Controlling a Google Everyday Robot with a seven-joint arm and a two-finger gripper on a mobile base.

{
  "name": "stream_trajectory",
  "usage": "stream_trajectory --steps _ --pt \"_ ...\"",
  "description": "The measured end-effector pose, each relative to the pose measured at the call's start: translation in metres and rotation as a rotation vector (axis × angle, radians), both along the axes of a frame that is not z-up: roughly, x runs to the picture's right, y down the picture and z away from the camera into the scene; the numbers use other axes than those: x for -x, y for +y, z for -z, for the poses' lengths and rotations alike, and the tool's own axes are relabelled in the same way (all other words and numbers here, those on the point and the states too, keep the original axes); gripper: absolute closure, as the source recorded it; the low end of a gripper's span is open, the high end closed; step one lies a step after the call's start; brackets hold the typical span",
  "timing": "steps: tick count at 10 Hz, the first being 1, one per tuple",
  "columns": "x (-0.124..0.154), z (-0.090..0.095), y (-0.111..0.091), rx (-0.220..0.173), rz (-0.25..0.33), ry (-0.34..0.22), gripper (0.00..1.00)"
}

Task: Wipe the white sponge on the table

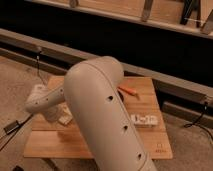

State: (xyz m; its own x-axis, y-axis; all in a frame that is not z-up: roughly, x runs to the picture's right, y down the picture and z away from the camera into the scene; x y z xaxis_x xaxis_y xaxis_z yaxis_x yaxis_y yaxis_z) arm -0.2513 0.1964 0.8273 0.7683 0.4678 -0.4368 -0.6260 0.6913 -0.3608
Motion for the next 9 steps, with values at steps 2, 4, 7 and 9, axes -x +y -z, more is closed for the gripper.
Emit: stream_trajectory --steps 2,4,7,9 --pt "0.003 -0.004 0.002 -0.022 0.013 -0.013 0.35" --pt "0.005 -0.008 -0.002 -0.044 0.026 -0.019 0.35" --pt "0.003 -0.012 -0.005 -0.063 0.036 -0.018 0.35" --pt "0.000 -0.016 -0.003 -0.069 0.041 -0.014 0.35"
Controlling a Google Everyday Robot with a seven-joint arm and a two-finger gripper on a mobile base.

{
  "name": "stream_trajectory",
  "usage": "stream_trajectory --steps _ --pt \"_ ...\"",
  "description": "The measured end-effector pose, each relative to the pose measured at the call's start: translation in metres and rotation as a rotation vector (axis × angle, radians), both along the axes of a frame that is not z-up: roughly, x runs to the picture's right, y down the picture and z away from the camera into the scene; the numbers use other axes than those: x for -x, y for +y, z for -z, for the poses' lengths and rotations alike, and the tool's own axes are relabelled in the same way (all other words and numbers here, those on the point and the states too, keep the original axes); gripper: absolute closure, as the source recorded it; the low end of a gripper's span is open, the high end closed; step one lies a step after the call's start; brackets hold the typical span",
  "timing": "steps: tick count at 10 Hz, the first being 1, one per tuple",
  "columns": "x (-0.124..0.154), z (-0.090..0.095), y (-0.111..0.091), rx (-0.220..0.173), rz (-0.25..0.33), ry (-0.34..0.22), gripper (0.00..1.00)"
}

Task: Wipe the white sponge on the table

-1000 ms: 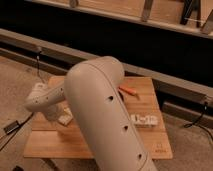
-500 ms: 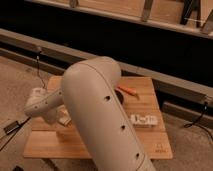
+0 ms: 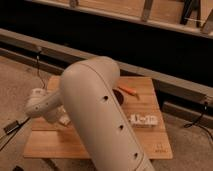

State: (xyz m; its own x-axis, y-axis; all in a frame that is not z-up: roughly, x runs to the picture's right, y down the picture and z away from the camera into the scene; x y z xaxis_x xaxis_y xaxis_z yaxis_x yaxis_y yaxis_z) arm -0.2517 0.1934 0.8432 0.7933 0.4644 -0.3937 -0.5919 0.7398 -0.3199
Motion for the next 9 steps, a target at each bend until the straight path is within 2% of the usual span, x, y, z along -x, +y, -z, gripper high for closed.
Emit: stream_trajectory --steps 3,4,9 --pt "-0.0006 -0.0041 0.0015 -0.008 0.003 0.004 0.35" --pt "-0.0005 -0.0051 0.0010 -0.013 0.002 0.006 0.40" --pt "-0.0029 -0.0052 -0.0056 -0.029 -0.008 0.014 0.91"
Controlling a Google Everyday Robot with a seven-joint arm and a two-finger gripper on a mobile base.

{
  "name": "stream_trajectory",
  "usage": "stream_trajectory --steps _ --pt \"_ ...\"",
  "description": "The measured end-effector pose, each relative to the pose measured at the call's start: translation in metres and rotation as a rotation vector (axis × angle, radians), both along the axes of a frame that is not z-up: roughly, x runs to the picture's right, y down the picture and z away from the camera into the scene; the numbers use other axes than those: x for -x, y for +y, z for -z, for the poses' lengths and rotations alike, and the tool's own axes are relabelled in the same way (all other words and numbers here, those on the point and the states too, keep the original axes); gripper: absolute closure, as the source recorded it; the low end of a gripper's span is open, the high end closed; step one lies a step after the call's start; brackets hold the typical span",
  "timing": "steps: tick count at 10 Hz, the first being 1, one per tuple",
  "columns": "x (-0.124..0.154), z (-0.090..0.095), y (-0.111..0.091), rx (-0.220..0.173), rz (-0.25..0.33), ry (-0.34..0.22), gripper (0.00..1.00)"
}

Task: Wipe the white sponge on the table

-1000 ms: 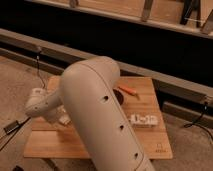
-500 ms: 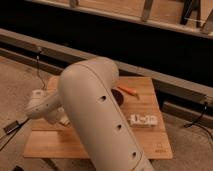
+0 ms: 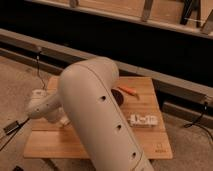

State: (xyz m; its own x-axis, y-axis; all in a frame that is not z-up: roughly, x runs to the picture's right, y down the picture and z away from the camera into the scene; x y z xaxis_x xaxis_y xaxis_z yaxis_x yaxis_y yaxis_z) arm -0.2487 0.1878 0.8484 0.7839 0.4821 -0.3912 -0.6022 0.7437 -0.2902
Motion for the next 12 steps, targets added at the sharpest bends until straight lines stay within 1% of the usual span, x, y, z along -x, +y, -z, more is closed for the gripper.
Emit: stream_trajectory --steps 1,2,7,12 --pt "0.001 0.000 -0.001 -0.002 0.000 -0.001 0.97" --pt "0.001 0.001 -0.002 -0.004 -0.001 -0.002 1.00" --pt "-0.012 0.000 -0.009 -0.014 0.002 0.019 1.00" --pt "-0.030 -0.002 -0.023 -0.026 -0.026 0.048 1.00"
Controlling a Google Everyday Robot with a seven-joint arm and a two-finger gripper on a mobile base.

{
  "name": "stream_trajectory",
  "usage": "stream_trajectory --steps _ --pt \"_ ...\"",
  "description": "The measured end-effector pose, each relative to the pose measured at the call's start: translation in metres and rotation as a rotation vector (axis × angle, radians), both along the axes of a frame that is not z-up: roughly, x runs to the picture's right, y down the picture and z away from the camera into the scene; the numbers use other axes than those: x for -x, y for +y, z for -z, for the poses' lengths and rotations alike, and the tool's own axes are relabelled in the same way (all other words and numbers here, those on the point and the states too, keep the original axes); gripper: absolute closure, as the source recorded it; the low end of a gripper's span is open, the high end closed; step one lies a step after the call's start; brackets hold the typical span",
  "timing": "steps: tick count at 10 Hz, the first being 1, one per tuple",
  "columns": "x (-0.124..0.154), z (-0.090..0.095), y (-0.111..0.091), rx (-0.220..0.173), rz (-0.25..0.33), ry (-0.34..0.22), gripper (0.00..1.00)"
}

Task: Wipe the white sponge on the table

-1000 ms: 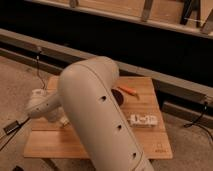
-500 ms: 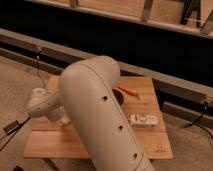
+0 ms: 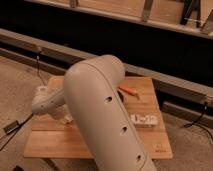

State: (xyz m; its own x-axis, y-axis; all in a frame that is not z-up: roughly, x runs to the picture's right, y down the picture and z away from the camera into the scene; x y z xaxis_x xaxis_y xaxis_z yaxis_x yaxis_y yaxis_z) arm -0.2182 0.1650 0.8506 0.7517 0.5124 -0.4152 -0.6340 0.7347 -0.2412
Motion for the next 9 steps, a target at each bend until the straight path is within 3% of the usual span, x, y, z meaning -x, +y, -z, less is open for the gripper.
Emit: stream_trajectory --steps 5,9 --pt "-0.012 -0.013 -0.028 -0.035 -0.039 0.035 1.00" --pt "0.008 -0.020 -0.039 -0.051 -0.040 0.007 1.00"
